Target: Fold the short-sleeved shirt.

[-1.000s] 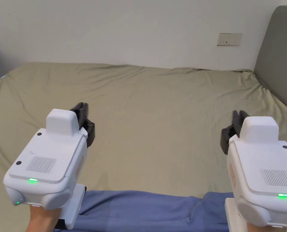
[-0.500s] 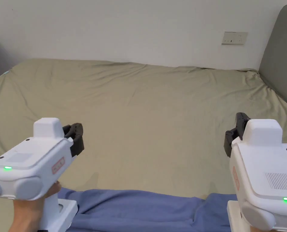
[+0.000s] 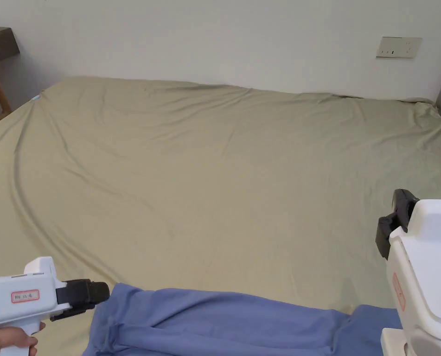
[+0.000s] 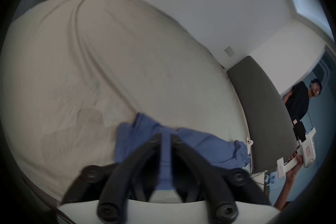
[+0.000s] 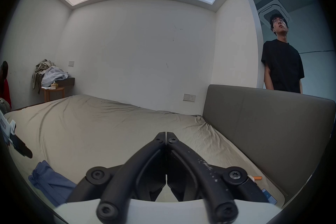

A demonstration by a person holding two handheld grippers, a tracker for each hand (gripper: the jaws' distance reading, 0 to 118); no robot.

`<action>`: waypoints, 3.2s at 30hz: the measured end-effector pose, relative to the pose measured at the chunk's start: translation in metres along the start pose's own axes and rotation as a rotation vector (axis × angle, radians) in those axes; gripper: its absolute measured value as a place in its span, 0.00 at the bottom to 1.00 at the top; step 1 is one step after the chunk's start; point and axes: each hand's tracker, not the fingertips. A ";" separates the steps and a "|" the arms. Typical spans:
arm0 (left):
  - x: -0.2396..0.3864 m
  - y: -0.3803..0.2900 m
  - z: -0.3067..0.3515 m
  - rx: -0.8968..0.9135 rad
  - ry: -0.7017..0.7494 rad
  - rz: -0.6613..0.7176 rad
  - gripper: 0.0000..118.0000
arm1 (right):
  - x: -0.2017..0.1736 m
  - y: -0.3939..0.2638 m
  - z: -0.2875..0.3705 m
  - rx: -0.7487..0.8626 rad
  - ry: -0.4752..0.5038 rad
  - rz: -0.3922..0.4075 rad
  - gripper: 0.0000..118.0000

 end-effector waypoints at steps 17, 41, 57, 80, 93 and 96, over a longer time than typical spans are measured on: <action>-0.024 -0.021 -0.061 -0.089 0.016 0.030 0.24 | -0.005 -0.017 -0.018 -0.087 -0.002 0.028 0.01; 0.045 0.005 0.021 0.035 0.330 -0.256 0.06 | 0.029 -0.007 0.004 -0.038 -0.011 -0.023 0.01; 0.212 -0.086 -0.147 -0.268 0.100 -0.407 0.06 | 0.051 -0.010 0.017 -0.034 -0.027 -0.027 0.01; 0.179 -0.080 -0.051 0.291 0.193 -0.446 0.01 | 0.049 -0.009 0.020 -0.038 -0.019 -0.024 0.01; 0.162 -0.146 -0.115 0.032 0.193 -0.530 0.00 | 0.054 -0.016 0.021 -0.063 -0.017 -0.016 0.01; 0.178 -0.160 -0.133 -0.010 0.161 -0.564 0.00 | 0.059 -0.017 0.022 -0.068 -0.029 -0.018 0.01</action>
